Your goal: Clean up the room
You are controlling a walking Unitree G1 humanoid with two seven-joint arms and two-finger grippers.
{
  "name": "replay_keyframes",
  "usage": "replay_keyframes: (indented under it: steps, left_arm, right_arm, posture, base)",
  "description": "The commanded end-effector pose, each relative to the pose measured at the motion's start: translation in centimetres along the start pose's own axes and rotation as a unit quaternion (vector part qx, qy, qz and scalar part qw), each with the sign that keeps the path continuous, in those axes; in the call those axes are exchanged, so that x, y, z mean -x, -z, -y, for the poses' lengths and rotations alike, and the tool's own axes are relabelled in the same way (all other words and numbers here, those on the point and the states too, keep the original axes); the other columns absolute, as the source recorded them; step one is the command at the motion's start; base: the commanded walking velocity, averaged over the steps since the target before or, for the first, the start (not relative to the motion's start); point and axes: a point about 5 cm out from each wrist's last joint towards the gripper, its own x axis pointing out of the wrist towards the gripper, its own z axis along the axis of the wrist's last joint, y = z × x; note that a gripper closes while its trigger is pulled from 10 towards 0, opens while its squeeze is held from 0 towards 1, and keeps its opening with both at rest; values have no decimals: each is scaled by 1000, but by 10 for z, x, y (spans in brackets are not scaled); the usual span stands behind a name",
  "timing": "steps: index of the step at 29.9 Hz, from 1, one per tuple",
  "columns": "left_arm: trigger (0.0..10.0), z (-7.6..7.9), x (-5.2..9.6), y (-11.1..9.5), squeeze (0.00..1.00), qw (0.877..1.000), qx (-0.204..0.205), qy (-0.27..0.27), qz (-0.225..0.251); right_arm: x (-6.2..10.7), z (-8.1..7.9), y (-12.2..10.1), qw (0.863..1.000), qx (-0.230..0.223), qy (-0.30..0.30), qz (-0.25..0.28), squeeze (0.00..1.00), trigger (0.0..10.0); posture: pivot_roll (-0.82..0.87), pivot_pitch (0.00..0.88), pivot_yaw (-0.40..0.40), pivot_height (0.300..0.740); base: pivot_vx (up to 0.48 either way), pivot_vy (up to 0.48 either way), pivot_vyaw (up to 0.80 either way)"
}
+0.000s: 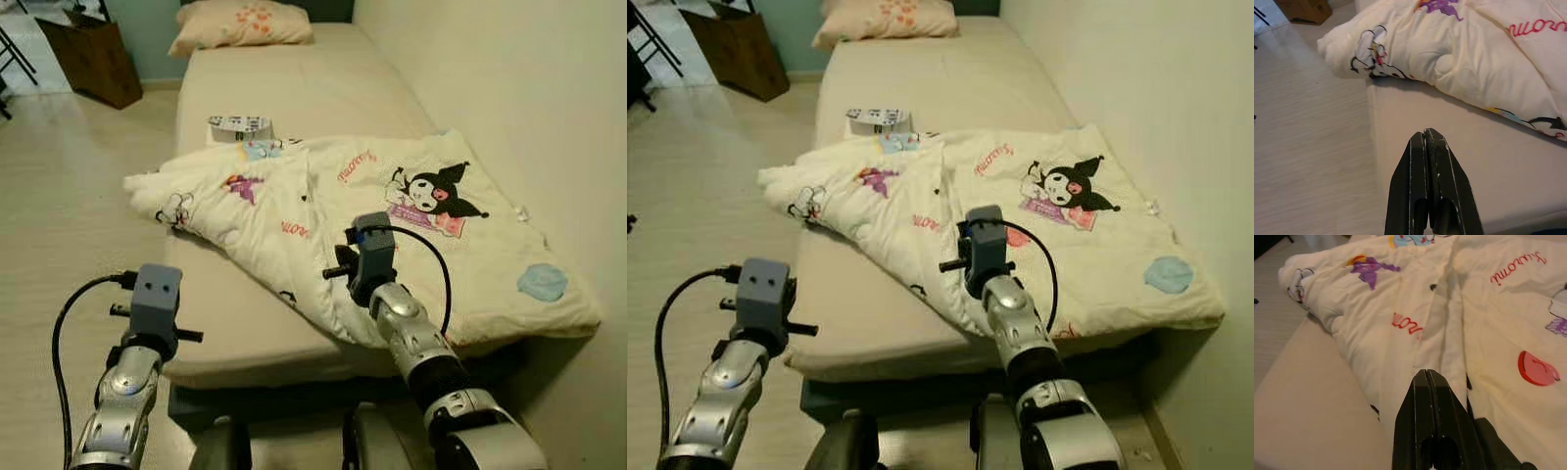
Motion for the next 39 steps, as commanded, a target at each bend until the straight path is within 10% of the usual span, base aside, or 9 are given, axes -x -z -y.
replay_keyframes:
  steps: [1,39]
  left_arm:
    - [10000,3,4,5,0,1000,1,1,-11]
    - [10000,-1,12,3,0,1000,-11,0,-6]
  right_arm:
    - [0,0,1,1000,1,-1,0,0,10000]
    - [-2,-14,10,999,-25,-27,-8,0,10000]
  posture:
    - [-48,195,-28,621]
    - [-27,269,-66,556]
  base:
    - [0,0,0]
    - [0,0,0]
